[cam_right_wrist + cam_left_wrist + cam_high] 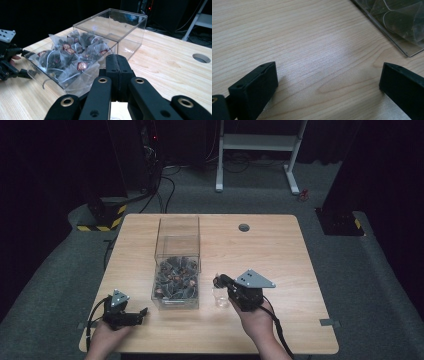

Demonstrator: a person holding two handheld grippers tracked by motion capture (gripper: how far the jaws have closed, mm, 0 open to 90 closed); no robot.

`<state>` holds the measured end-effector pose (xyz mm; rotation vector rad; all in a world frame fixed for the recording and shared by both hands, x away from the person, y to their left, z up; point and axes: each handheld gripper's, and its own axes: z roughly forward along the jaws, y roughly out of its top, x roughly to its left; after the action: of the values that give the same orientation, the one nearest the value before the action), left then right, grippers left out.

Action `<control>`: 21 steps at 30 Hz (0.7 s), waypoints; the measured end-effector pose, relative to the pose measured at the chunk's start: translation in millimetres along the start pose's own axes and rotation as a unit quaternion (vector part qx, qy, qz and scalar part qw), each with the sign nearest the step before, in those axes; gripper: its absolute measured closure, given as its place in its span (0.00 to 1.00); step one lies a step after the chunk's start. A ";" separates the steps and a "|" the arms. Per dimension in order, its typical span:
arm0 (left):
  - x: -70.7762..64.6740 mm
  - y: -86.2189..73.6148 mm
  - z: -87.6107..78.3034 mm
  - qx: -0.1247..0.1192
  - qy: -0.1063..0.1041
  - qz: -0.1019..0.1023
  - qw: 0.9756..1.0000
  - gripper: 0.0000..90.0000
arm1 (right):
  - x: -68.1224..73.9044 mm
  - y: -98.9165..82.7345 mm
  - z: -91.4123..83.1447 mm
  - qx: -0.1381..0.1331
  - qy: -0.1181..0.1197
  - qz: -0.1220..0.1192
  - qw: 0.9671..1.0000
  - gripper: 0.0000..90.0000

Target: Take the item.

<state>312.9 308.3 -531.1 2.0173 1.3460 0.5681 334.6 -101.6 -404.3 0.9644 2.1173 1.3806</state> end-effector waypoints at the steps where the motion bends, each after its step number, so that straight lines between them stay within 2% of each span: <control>1: 0.0 0.0 0.0 0.000 0.000 0.000 1.000 0.02 | -0.4 -1.9 -0.7 0.002 0.000 0.002 1.000 1.00; 8: 0.0 0.0 0.0 0.000 0.000 0.000 1.000 0.02 | -3.7 -13.0 -0.4 0.017 -0.004 0.006 1.000 1.00; 21: 0.0 0.0 0.0 0.000 0.000 0.000 1.000 0.02 | -5.4 -34.1 12.9 0.047 -0.004 0.009 0.999 1.00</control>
<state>312.9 308.3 -531.1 2.0176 1.3461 0.5678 336.2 -106.6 -440.8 1.0259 2.1911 1.2933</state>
